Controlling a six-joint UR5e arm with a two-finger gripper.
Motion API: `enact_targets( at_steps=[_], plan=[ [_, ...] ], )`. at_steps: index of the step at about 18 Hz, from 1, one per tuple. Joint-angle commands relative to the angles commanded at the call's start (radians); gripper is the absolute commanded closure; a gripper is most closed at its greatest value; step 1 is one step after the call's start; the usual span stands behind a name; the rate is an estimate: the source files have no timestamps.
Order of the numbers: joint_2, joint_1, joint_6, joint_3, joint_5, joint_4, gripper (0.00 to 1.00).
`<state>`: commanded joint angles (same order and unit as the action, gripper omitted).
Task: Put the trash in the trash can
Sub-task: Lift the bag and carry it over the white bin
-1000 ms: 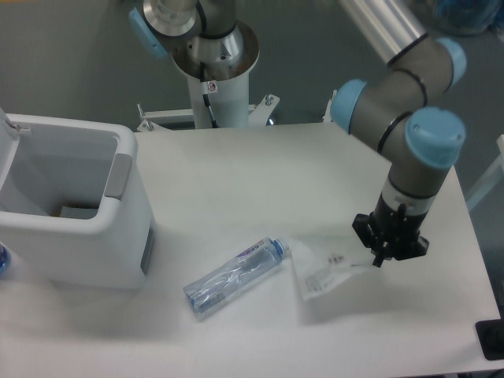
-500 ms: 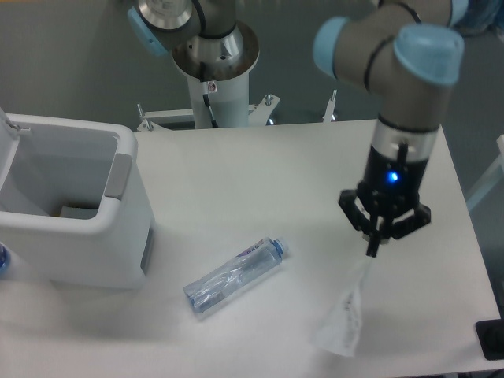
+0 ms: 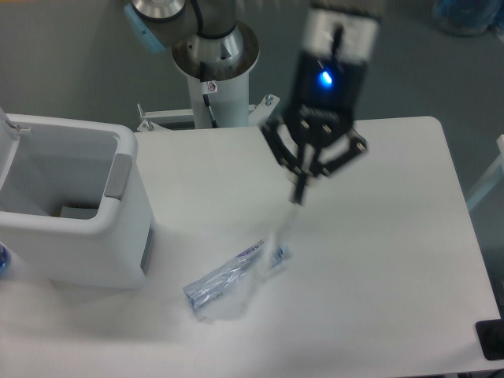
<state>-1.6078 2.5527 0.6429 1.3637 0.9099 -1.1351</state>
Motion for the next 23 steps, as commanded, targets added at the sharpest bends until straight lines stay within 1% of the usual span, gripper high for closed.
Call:
enact_targets(
  at_steps=[2,7,9,11,13,16,23],
  plan=[
    [0.04,-0.026,-0.005,0.002,-0.009,-0.021,1.0],
    [0.144,-0.088,-0.014,0.034,-0.008,-0.117,1.0],
    [0.181,-0.101,-0.014,0.06,-0.009,-0.141,1.0],
    [0.219,-0.12,-0.009,0.107,-0.003,-0.161,1.0],
    [0.249,-0.123,-0.002,0.167,0.0,-0.152,1.0],
    [0.25,-0.129,-0.002,0.209,0.001,-0.147,1.0],
    [0.223,-0.184,-0.003,0.213,0.001,-0.147,1.0]
  ],
)
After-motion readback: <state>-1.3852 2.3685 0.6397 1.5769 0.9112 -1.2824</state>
